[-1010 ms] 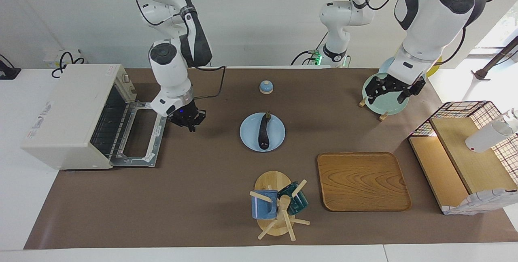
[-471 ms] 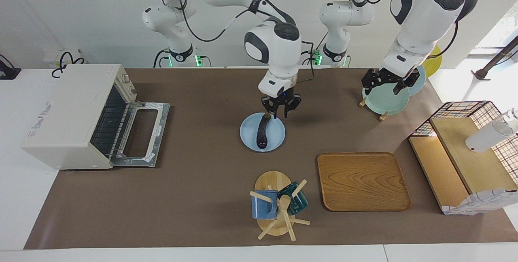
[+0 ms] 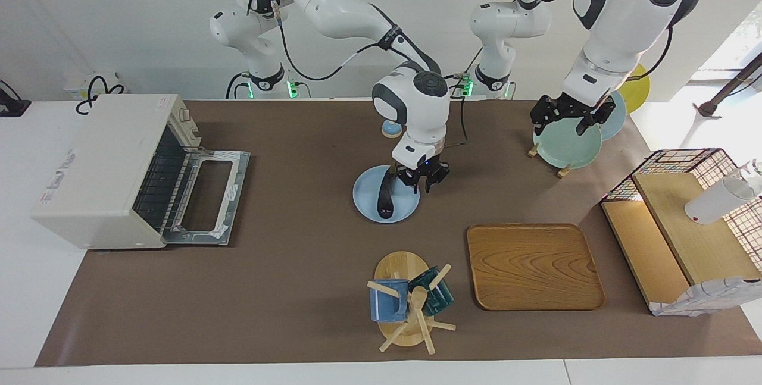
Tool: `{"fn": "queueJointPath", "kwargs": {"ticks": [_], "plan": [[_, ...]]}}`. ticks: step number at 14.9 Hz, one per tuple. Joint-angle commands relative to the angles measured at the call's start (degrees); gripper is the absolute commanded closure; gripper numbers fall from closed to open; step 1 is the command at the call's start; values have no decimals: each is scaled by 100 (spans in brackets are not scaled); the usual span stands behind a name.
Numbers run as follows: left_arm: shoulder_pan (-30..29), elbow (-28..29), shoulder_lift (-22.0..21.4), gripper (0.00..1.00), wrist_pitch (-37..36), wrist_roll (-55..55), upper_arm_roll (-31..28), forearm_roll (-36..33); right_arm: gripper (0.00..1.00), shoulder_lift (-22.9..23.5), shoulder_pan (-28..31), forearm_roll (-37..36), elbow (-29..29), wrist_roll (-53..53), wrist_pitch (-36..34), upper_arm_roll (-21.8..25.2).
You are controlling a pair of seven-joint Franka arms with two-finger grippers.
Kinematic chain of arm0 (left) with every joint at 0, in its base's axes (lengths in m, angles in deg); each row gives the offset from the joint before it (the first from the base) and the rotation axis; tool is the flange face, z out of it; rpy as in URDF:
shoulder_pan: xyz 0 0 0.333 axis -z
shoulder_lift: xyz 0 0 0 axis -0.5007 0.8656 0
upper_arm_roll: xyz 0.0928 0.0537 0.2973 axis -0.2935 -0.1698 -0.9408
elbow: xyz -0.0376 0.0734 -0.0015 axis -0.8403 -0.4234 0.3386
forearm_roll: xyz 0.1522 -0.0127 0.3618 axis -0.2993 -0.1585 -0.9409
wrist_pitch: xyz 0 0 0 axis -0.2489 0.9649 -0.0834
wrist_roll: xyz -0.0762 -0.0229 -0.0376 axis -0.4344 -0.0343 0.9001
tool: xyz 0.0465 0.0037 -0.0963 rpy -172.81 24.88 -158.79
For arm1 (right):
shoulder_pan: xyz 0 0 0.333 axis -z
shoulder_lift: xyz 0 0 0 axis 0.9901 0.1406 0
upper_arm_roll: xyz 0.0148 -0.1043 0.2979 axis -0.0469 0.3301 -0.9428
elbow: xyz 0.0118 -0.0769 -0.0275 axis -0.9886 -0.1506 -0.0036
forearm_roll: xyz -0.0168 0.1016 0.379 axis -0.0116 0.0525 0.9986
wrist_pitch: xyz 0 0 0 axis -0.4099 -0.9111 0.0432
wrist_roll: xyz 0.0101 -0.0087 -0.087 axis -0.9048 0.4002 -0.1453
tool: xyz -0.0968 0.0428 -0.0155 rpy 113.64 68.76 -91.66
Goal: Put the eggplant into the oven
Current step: 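Reach the right gripper to the plate and grasp the eggplant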
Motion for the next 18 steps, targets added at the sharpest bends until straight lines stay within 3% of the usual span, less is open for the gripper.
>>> {"fn": "queueJointPath", "kwargs": {"ticks": [1, 14, 15, 16, 18], "plan": [[-145, -165, -58, 0, 79, -77, 1, 115, 68, -371, -12, -34, -683, 103, 407, -38], [-171, -139, -67, 0, -210, -95, 54, 142, 72, -503, -12, 9, -1185, 94, 874, -56], [-171, -113, -76, 0, -315, -95, 54, 142, 78, -503, -12, 10, -1185, 94, 866, -56], [-180, -139, -76, 0, -342, -95, 54, 142, 95, -503, -12, 10, -1176, 94, 840, -56], [-171, -148, -76, 0, -343, -95, 54, 142, 100, -494, -21, -25, -1063, 85, 708, -56]]}}
